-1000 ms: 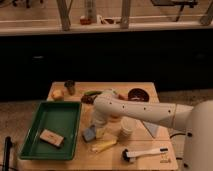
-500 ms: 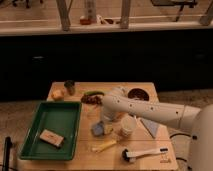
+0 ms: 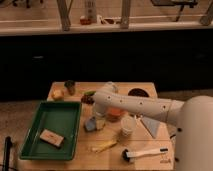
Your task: Wipe table surface with sponge
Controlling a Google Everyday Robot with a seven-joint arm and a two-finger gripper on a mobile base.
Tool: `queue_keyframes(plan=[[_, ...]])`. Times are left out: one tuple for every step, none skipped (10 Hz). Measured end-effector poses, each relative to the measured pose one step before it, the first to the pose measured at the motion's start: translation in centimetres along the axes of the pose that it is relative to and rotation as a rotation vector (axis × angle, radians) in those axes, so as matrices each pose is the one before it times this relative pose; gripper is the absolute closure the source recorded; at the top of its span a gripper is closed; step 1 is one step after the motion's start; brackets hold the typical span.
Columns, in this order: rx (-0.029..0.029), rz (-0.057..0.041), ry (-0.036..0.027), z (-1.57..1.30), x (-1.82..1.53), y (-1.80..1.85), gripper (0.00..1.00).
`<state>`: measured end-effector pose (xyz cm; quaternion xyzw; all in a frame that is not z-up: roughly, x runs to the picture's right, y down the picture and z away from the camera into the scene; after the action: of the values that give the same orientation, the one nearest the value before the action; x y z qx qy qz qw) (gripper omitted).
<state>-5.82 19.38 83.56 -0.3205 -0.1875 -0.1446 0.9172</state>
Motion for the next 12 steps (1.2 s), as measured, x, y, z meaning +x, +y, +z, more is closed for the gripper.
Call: queue_keyframes(plan=[[-0.00635, -0.01625, -0.00300, 0.150, -0.490, 0.519, 1.00], [-0.00494, -0.01552, -0.00356, 0.080, -0.614, 0.832, 1.00], [-0.00801, -0.00635, -0.00162, 0.042, -0.603, 1.511, 1.00], [-0.01012, -0.00099, 0.00343, -0.039, -0.249, 1.739, 1.00], [-0.00813, 0.00690, 0.00561, -0.042, 0.228, 1.159, 1.00], [-0.00637, 0.01352, 0.00726, -0.057, 0.554, 0.873, 1.00], [-0.00558, 0.03490, 0.02268, -0.310, 1.533, 0.876, 1.00], [-0.00052, 0.01406, 0.00864, -0.124, 0.464, -0.033, 1.00], [0.00523, 0.01762, 0.01313, -0.172, 0.744, -0.653, 1.00], [0.00275, 0.02984, 0.02269, -0.189, 1.543, -1.285, 1.00], [0.00461, 0.00816, 0.00707, -0.081, 0.425, -1.167, 1.00], [0.00467, -0.00009, 0.00639, 0.000, 0.104, -1.149, 1.00]])
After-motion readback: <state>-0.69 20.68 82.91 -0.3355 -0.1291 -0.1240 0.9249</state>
